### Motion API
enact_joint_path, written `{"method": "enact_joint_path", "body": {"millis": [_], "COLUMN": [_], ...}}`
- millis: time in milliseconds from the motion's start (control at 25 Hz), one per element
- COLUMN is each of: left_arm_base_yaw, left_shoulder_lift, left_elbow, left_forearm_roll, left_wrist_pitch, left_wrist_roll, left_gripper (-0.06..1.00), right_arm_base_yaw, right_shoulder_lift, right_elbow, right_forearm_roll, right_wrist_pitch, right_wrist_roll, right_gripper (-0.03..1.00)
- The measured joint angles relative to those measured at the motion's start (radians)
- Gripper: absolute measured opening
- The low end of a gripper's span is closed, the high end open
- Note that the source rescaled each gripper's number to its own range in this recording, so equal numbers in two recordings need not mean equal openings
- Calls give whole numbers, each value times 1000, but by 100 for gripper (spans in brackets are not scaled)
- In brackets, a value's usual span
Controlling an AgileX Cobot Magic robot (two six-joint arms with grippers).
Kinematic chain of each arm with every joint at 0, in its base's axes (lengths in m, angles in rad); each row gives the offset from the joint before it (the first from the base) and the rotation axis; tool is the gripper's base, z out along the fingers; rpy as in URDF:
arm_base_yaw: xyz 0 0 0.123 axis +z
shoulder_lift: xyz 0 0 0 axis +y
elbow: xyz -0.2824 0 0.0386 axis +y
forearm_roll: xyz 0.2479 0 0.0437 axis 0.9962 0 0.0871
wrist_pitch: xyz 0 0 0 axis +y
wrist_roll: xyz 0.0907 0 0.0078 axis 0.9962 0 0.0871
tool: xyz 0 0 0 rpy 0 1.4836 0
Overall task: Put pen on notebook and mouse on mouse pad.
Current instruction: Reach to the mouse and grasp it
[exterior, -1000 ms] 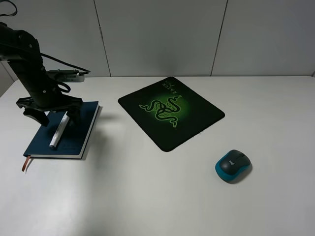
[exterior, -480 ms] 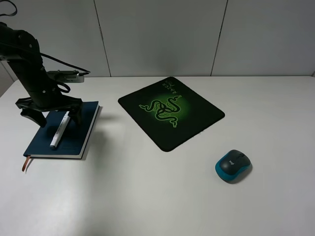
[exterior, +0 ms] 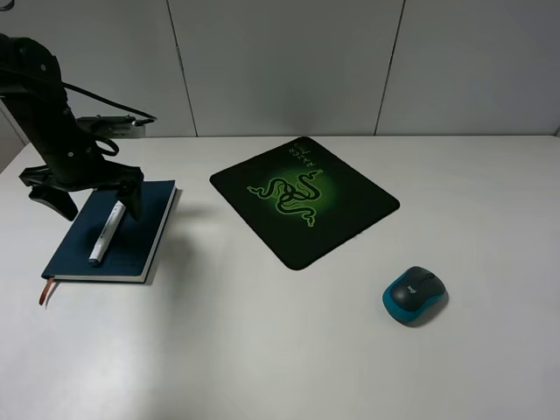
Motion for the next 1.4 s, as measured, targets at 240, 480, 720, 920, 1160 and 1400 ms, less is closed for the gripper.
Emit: {"method": "enact_joint_path", "body": {"millis": [240, 480, 720, 920, 1160, 1400], "left_arm_base_yaw": [0, 0, 0, 0, 0, 0], "left_shoulder_lift": [-73, -192, -348, -519, -758, -1030], "left_elbow": [0, 0, 2, 65, 160, 249], "left_forearm_roll": [0, 0, 0, 1, 1, -2], "left_wrist_pitch": [53, 154, 297, 360, 405, 408], "left_wrist_roll": [-1, -2, -1, 9, 12, 12], "left_gripper": [100, 100, 100, 100, 100, 100], "right_arm_base_yaw": [0, 0, 0, 0, 0, 0], "right_shoulder_lift": [0, 0, 0, 0, 0, 0], "right_elbow": [0, 0, 0, 0, 0, 0], "right_forearm_roll": [0, 0, 0, 0, 0, 0], "right_wrist_pitch": [0, 0, 0, 0, 0, 0], "right_wrist_roll": [0, 0, 0, 0, 0, 0], "right_gripper": [100, 100, 100, 100, 100, 100]}}
